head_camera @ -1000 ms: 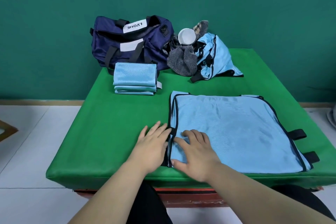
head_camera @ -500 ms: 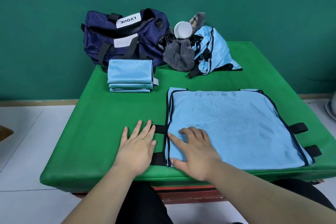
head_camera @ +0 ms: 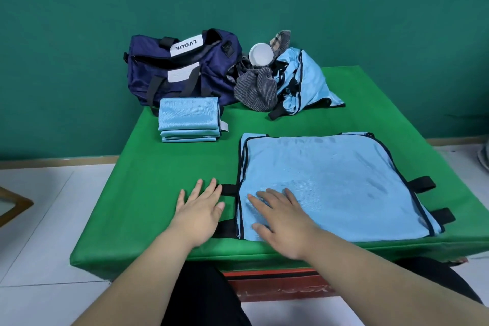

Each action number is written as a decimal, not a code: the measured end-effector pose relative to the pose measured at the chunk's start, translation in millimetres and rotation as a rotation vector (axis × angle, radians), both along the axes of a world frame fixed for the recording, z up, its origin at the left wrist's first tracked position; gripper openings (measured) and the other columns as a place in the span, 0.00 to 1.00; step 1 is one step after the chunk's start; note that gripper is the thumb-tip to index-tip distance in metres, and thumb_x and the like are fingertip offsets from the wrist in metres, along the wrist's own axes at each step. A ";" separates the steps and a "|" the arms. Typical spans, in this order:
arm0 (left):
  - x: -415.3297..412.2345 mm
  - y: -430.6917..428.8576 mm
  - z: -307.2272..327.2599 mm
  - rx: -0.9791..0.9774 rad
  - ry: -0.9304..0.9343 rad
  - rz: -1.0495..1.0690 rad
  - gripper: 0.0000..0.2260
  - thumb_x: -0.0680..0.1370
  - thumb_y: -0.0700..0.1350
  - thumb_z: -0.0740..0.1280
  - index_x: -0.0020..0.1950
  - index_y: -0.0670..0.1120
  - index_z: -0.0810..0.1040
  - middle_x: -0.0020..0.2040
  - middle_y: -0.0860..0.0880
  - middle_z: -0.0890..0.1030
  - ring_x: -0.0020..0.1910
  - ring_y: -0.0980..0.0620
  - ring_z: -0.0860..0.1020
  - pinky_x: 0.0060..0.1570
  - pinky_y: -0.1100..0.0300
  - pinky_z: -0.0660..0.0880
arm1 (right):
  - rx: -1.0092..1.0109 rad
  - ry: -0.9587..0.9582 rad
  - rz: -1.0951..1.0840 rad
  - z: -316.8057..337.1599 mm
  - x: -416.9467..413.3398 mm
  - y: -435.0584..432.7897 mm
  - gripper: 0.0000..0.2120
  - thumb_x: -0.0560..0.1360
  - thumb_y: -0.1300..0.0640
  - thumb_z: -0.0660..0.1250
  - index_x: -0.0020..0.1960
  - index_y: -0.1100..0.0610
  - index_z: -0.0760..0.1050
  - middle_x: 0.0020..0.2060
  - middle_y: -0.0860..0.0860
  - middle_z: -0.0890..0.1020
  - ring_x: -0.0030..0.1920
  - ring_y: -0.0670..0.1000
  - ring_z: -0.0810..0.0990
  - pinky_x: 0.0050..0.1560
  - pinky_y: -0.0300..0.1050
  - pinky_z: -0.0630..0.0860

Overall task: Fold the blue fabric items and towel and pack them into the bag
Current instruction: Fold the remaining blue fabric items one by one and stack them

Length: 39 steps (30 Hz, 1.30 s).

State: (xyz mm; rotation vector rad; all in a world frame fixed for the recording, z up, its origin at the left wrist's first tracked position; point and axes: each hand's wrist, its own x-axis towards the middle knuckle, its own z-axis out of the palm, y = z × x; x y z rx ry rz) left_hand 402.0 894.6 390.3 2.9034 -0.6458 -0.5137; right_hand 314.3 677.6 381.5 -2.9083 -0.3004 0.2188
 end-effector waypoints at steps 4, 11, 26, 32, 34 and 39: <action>-3.3 -19.8 18.1 -0.052 0.007 0.039 0.26 0.85 0.57 0.45 0.82 0.51 0.50 0.81 0.56 0.41 0.79 0.51 0.35 0.77 0.41 0.39 | 0.158 -0.070 -0.122 2.3 -27.2 -34.6 0.26 0.83 0.49 0.53 0.80 0.47 0.53 0.79 0.46 0.58 0.80 0.50 0.47 0.76 0.45 0.33; -51.1 -138.6 38.4 -0.111 -0.095 -0.270 0.26 0.84 0.59 0.45 0.81 0.51 0.50 0.81 0.53 0.38 0.78 0.52 0.33 0.76 0.44 0.36 | 0.234 -0.258 -0.462 7.4 -82.9 -141.4 0.28 0.74 0.46 0.55 0.70 0.53 0.74 0.68 0.52 0.75 0.76 0.59 0.61 0.75 0.61 0.59; -117.2 -353.7 -1.9 -0.118 -0.071 -0.483 0.26 0.85 0.53 0.47 0.82 0.47 0.48 0.81 0.48 0.41 0.79 0.51 0.37 0.78 0.51 0.38 | 0.221 -0.379 -0.791 -12.9 -157.6 -257.9 0.22 0.65 0.28 0.63 0.42 0.47 0.72 0.50 0.42 0.72 0.56 0.46 0.66 0.59 0.45 0.63; -115.2 -354.9 -20.8 -0.080 -0.155 -0.478 0.28 0.83 0.57 0.39 0.81 0.50 0.47 0.82 0.51 0.42 0.79 0.53 0.38 0.78 0.49 0.37 | 0.245 -0.422 -0.748 -23.7 -154.3 -267.5 0.07 0.72 0.46 0.68 0.39 0.48 0.77 0.54 0.46 0.77 0.63 0.53 0.71 0.64 0.50 0.65; -114.9 -355.0 -22.0 -0.099 -0.153 -0.470 0.26 0.84 0.56 0.43 0.82 0.50 0.47 0.82 0.51 0.42 0.79 0.54 0.38 0.77 0.49 0.37 | 0.296 -0.418 -0.707 -25.5 -156.5 -278.4 0.06 0.74 0.49 0.70 0.41 0.48 0.77 0.61 0.45 0.77 0.70 0.52 0.66 0.70 0.53 0.62; -114.5 -356.3 -26.2 -0.074 -0.151 -0.471 0.30 0.81 0.63 0.39 0.81 0.53 0.42 0.81 0.52 0.39 0.79 0.54 0.35 0.77 0.48 0.37 | 0.340 -0.297 -0.652 -22.9 -153.4 -294.0 0.06 0.78 0.49 0.68 0.43 0.47 0.74 0.71 0.44 0.71 0.78 0.49 0.54 0.78 0.54 0.47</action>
